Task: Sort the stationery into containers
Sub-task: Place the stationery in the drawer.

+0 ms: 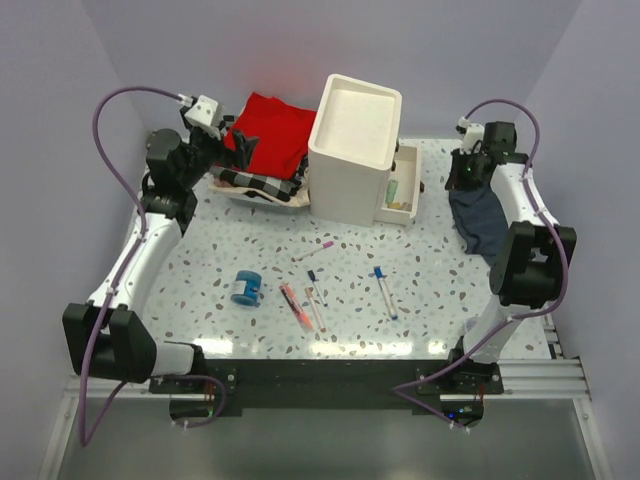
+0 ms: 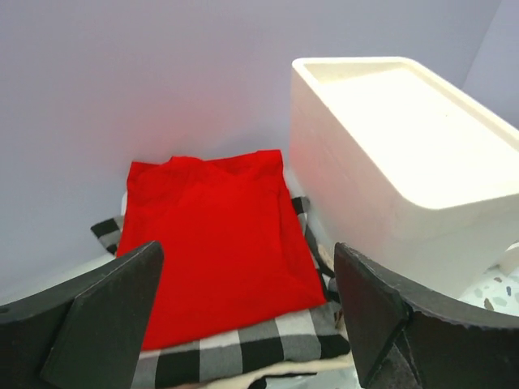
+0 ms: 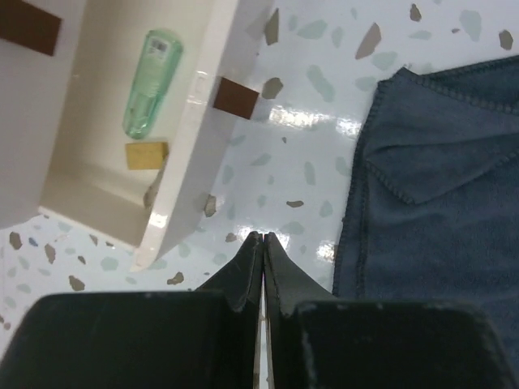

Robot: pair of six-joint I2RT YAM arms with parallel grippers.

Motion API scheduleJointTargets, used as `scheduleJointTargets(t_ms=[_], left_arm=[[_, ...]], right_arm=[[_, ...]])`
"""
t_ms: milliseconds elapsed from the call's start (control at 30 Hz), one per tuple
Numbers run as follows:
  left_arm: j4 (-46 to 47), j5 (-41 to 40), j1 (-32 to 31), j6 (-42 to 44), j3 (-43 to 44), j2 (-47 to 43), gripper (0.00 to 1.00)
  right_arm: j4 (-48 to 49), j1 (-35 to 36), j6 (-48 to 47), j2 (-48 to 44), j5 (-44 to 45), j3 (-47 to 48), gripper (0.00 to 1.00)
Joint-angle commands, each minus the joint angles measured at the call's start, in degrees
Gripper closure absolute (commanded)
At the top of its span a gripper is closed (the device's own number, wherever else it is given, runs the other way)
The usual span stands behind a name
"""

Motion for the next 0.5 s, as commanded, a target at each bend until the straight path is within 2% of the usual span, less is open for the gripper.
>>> scheduleJointTargets(t_ms=[0, 67, 167, 200, 300, 333, 467], left_arm=[[3.17, 6.07, -0.26, -2.26, 8.09, 4.53, 0.16], [2.82, 6.95, -0.61, -2.26, 9.77, 7.43, 0.22], [2.73, 8.88, -1.58, -1.65, 12.15, 10.6, 0.39], [2.64, 10.2, -2.19, -1.38, 13.2, 12.17, 0.59], [1.59, 10.56, -3.77, -0.15, 15.22, 15.16, 0.97], [1.24, 10.56, -4.22, 0.2, 15.84, 15.87, 1.0], [0.27, 10.21, -6.06, 2.57, 19.96, 19.92, 1.0]], right_arm=[[3.62, 0.06, 4.36, 3.15, 4.0, 0.1, 1.0], [4.06, 0.15, 4.71, 5.61, 3.83, 2.3, 1.0], [4.24, 0.15, 4.89, 8.85, 3.04, 5.64, 1.0], [4.5, 0.06, 4.89, 9.65, 2.95, 6.43, 1.0], [4.94, 0.15, 5.5, 12.64, 2.69, 8.89, 1.0], [5.03, 0.06, 5.77, 13.17, 2.51, 9.68, 1.0], [6.0, 0.24, 7.61, 15.11, 0.58, 10.48, 1.0]])
